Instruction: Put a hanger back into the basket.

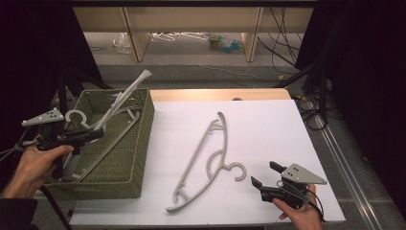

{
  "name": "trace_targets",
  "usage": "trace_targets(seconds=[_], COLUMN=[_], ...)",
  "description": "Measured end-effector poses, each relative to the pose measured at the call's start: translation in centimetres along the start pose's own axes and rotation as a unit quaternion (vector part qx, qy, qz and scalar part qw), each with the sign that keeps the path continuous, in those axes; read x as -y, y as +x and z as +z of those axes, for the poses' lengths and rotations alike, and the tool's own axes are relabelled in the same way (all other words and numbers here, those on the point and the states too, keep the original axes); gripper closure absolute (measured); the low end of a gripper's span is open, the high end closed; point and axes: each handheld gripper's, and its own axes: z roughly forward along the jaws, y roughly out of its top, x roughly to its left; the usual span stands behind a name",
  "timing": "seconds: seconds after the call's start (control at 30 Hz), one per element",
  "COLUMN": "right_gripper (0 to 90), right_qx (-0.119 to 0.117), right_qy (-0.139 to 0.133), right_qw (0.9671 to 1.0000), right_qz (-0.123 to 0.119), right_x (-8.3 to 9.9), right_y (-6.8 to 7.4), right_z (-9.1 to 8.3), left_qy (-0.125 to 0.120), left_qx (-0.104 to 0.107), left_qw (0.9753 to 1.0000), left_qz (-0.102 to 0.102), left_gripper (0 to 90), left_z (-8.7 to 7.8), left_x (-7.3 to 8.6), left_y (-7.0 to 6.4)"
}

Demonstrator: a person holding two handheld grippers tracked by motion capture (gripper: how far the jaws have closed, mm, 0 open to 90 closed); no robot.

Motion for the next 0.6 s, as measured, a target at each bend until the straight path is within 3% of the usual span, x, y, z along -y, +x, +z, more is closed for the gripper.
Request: trace_targets(seconds=[0.27, 0.37, 0.6], right_gripper=[16.7, 16.7, 16.7], right_qx=[0.0, 0.0, -0.001], right_qy=[0.002, 0.0, 0.007], right_qw=[1.0, 1.0, 1.0], right_qz=[0.002, 0.001, 0.004], right_x=[0.0, 0.0, 0.0], right_y=[0.0, 0.1, 0.1], right_z=[0.0, 0.1, 0.0], left_qy=[0.009, 0.016, 0.037], left_qx=[0.0, -0.006, 0.006], left_qw=[0.9999, 0.9998, 0.9993], left_qz=[0.012, 0.005, 0.008], left_gripper=[81.4, 81.4, 81.4], left_z=[-0.6, -0.8, -1.1], left_x=[1.1, 1.5, 2.7], left_y=[1.5, 1.9, 2.6])
